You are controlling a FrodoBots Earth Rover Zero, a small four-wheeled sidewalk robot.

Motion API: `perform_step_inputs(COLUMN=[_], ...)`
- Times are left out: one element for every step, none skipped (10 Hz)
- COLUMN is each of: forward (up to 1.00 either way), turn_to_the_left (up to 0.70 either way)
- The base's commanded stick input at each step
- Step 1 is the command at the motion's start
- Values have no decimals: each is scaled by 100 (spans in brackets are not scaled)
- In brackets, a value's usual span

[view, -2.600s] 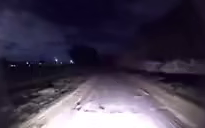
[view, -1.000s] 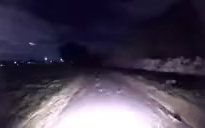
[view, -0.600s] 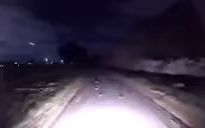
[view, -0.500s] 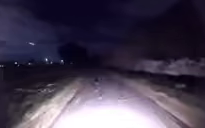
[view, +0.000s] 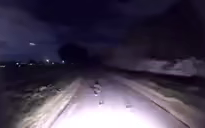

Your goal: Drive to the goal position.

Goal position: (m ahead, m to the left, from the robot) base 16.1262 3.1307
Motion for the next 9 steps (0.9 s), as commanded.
perform_step_inputs(forward=[85,85,85,85,85,85,85,85,85], turn_to_the_left=[0,0,0,0,0,0,0,0,0])
